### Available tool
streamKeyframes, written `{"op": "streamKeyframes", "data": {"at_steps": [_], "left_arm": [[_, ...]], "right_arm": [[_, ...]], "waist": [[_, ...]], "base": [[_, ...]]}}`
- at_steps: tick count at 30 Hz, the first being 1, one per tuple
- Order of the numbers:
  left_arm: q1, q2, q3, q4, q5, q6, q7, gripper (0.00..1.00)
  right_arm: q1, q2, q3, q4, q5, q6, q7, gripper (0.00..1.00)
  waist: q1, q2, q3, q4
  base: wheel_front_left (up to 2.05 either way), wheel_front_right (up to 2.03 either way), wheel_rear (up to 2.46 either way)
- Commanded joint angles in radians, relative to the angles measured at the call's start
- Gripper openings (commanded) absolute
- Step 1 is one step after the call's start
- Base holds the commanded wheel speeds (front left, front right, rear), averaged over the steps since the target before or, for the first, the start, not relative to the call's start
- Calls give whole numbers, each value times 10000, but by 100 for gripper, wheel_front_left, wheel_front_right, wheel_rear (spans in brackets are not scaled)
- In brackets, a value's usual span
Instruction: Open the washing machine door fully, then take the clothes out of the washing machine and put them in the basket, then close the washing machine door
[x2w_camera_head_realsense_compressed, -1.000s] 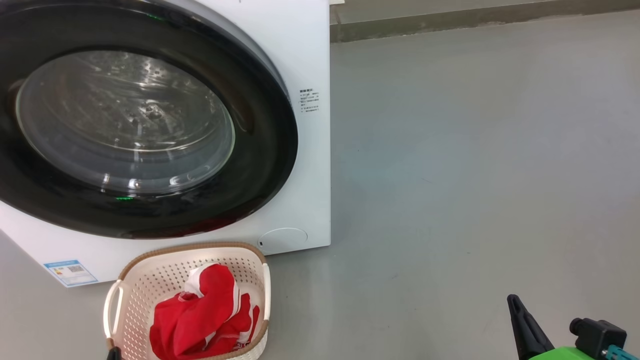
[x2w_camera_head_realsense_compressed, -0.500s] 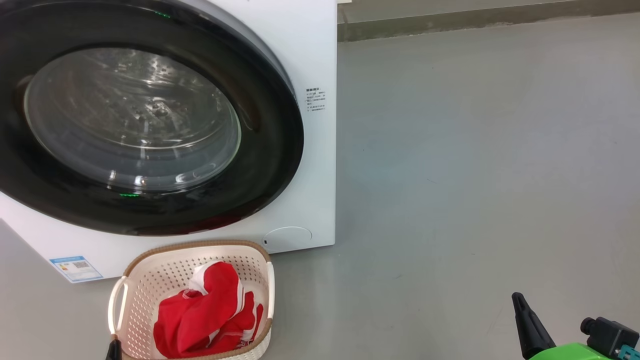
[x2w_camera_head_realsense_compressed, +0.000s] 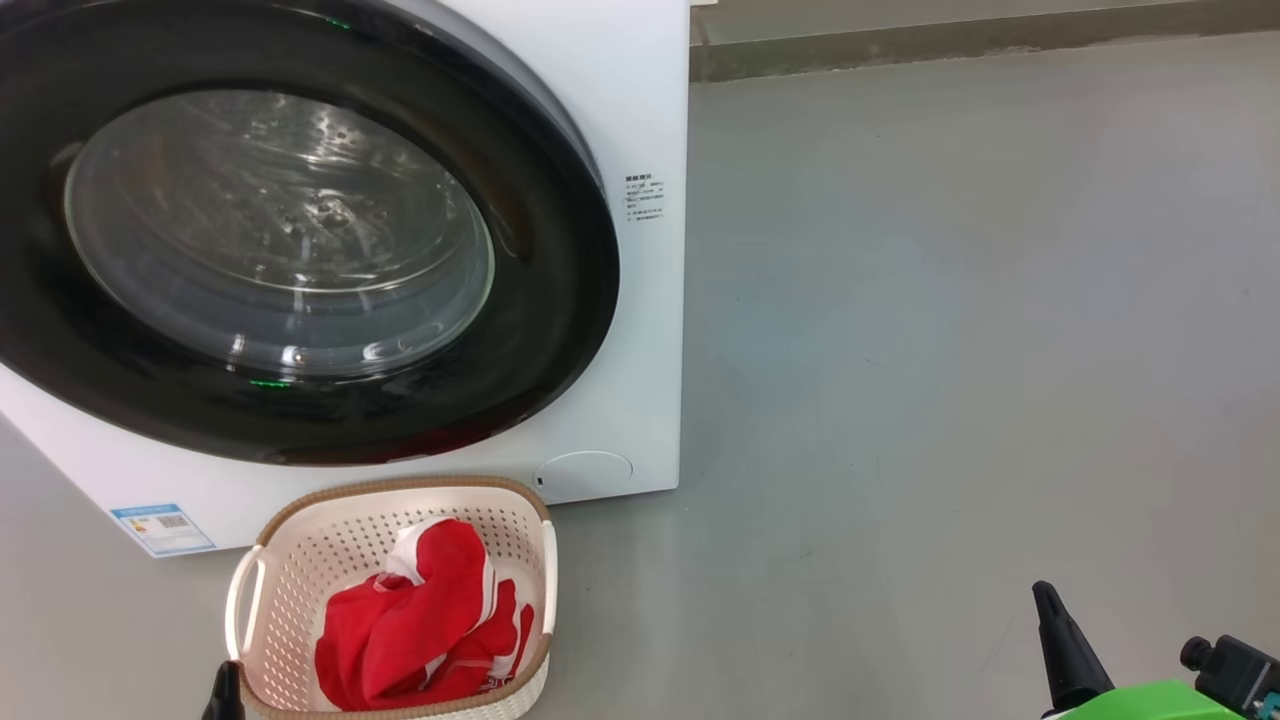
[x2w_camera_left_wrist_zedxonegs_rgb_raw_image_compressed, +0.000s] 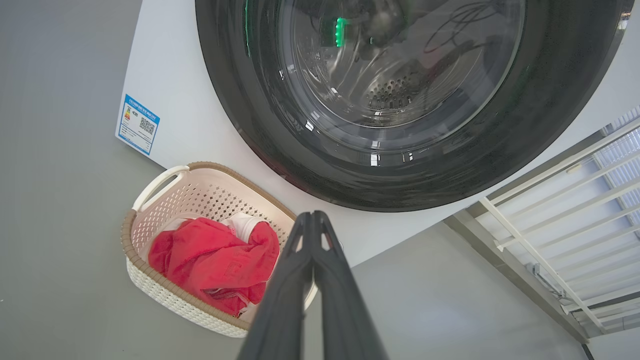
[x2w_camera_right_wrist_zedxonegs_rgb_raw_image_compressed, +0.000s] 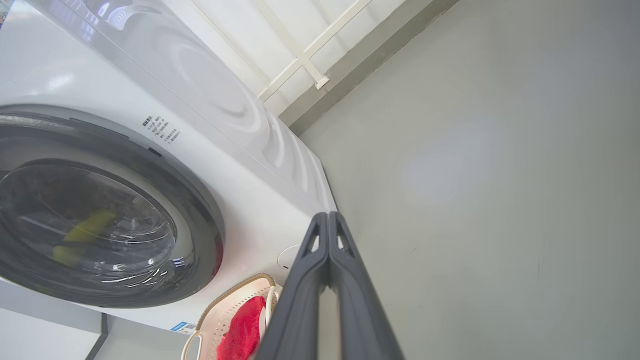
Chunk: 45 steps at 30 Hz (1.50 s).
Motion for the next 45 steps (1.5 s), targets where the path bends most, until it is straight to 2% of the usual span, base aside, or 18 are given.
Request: {"op": "streamKeyframes", "data": {"at_steps": [1, 45], "left_arm": [[-409, 101, 233, -280, -289, -13, 89, 0], [-1072, -179, 537, -633, -4207, -24, 1330, 0]], "right_arm": [[-455, -28, 47, -292, 387, -10, 43, 0], [-810, 180, -200, -648, 4909, -18, 1314, 0]], "waist": [[-1, 0, 1, 16], [-1, 0, 41, 473]], "base": [[0, 0, 0], [0, 0, 0]]}}
